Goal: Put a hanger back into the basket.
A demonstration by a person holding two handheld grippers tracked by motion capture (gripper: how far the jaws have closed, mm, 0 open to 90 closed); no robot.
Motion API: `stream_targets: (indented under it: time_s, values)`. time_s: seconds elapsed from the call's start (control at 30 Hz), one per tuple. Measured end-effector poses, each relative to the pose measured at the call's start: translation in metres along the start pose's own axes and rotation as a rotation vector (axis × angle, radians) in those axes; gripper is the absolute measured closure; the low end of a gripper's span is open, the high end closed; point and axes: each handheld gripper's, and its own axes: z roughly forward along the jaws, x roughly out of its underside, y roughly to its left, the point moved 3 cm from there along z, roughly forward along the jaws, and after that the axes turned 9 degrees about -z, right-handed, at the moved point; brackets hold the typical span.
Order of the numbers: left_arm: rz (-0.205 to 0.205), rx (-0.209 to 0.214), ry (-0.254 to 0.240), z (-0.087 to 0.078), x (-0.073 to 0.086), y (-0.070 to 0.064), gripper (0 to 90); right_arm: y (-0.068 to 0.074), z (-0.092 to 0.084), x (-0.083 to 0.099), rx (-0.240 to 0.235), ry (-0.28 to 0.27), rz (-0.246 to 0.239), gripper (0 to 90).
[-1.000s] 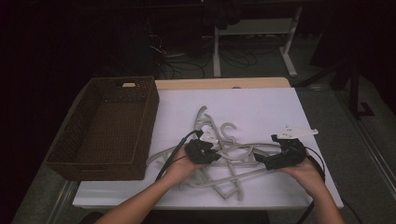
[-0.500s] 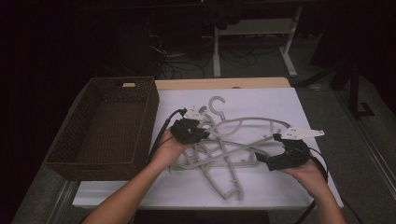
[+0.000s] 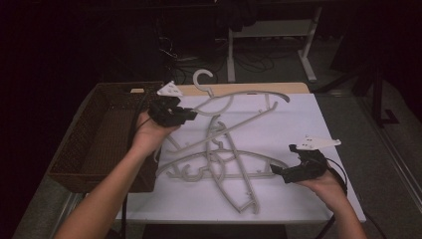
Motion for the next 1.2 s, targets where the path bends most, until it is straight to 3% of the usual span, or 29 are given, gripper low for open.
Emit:
stream_targets:
  time_s: [0.23, 0.77, 1.0, 1.2]
  values:
    - [-0.025, -0.084, -0.015, -0.040, 0.007, 0.044, 81.7, -0.001, 0.004, 0.003, 0.000, 0.015, 0.001, 0.0]
    - [-0.112, -0.242, -0.059, -0.121, 0.063, 0.133, 81.7, -0.004, 0.009, 0.009, 0.022, 0.041, 0.030, 0.0]
    - [-0.152, -0.302, -0.059, -0.145, 0.091, 0.166, 81.6, -0.005, 0.011, 0.011, 0.036, 0.057, 0.034, 0.0]
    - [-0.182, -0.351, -0.038, -0.155, 0.113, 0.185, 81.6, -0.005, 0.012, 0.013, 0.038, 0.062, 0.038, 0.0]
